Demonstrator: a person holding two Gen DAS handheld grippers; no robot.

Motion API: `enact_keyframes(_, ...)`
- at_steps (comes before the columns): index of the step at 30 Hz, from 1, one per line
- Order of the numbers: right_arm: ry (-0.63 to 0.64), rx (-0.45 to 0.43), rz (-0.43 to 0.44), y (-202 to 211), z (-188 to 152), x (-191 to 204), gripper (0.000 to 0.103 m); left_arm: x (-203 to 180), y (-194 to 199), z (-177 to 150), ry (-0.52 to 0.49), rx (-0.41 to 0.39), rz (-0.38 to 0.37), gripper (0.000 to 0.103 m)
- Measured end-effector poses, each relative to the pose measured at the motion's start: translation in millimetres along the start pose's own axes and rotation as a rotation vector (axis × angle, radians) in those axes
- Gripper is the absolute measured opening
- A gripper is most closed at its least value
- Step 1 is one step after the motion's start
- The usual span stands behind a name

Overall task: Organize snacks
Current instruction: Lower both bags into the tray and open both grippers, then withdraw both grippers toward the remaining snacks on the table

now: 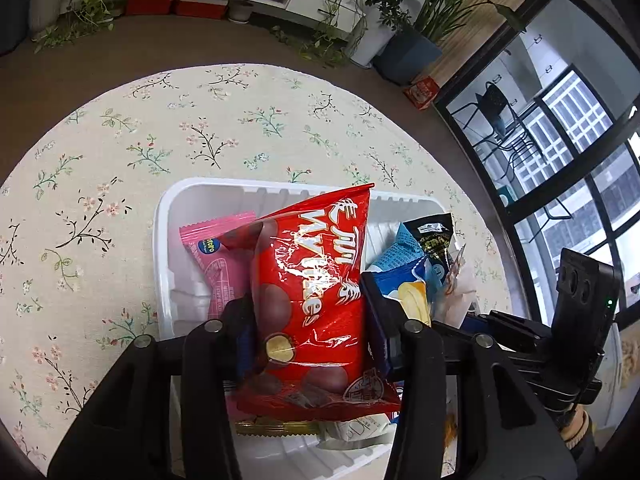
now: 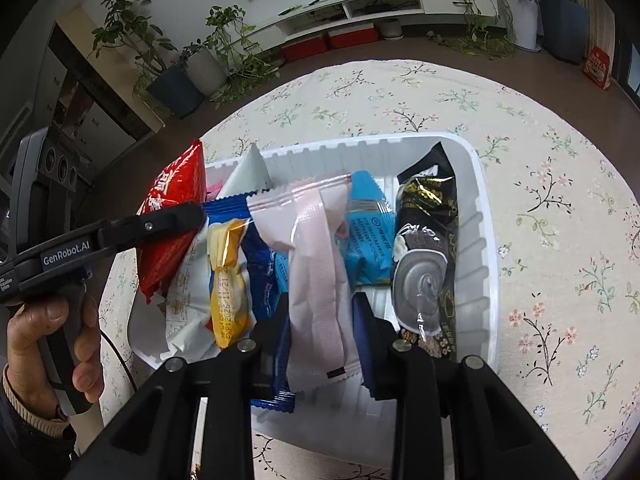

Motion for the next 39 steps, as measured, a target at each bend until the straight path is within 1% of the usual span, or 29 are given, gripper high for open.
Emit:
enact_keyframes(4, 0.010, -0.005, -0.013, 3.6, 0.0, 3.0, 0.033, -0.4, 0.5, -1.9, -0.016, -0.016, 0.006, 0.051)
enact_keyframes(6, 0.008, -0.011, -0.011, 6.8, 0.2, 5.0, 0.035, -3.3, 2.4, -3.1, -0.031, -0.026, 0.017, 0.053)
enact_keyframes(9, 0.012, -0.015, -0.017, 11.0, 1.4, 4.2, 0.038, -8.1, 2.6, -3.2, -0.047, -0.032, 0.032, 0.053)
enact_keyframes(14, 0.011, -0.021, -0.020, 15.8, 1.8, 5.2, 0.043, -3.5, 10.9, -4.0, -0.036, -0.047, 0.038, 0.054)
enact_keyframes(16, 0.008, -0.028, -0.021, 18.5, 2.3, 4.7, 0.044, -2.6, 14.0, -5.4, -0.034, -0.054, 0.035, 0.063)
enact_keyframes(22, 0.006, -0.042, -0.024, 26.4, -0.3, 6.2, 0.046, -4.1, 21.4, -6.2, -0.036, -0.078, 0.038, 0.064)
enact_keyframes(24, 0.009, -0.051, -0.025, 29.7, -1.4, 7.4, 0.049, -4.6, 24.9, -6.3, -0.038, -0.088, 0.038, 0.065)
enact_keyframes(31, 0.003, -0.066, -0.023, 37.7, -4.5, 8.3, 0.050, -5.4, 37.3, -9.6, -0.038, -0.110, 0.035, 0.066)
enact_keyframes(32, 0.002, -0.071, -0.021, 39.8, -5.3, 8.5, 0.051, -6.0, 40.9, -10.8, -0.040, -0.117, 0.036, 0.066)
enact_keyframes(33, 0.000, -0.081, -0.018, 44.7, -6.4, 8.7, 0.055, -6.4, 44.3, -12.0, -0.042, -0.122, 0.037, 0.069)
enact_keyframes(34, -0.002, -0.088, -0.015, 47.4, -7.0, 8.6, 0.057, -7.8, 49.6, -13.9, -0.047, -0.132, 0.038, 0.074)
enact_keyframes(35, -0.003, -0.104, -0.008, 54.4, -8.2, 8.9, 0.062, -8.0, 56.0, -15.8, -0.053, -0.142, 0.038, 0.077)
enact_keyframes(36, -0.002, -0.117, -0.006, 59.5, -9.5, 8.9, 0.067, -8.8, 62.8, -18.4, -0.059, -0.152, 0.037, 0.081)
enact_keyframes(37, -0.002, -0.128, -0.007, 65.3, -11.1, 7.9, 0.070, -9.3, 69.8, -21.8, -0.063, -0.163, 0.036, 0.088)
enact_keyframes(39, -0.004, -0.161, -0.005, 80.6, -16.2, 6.9, 0.079, -11.4, 84.2, -33.0, -0.074, -0.186, 0.037, 0.094)
Point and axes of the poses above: each gripper's, at about its wrist camera, not at the fingertips, and y roughly against the way its jaws point, x to its left, z to its top, the point moved 4 cm from there along -y, roughly the way its jaws point, and after that the axes turned 11 degrees about y, right-handed, at the moved point
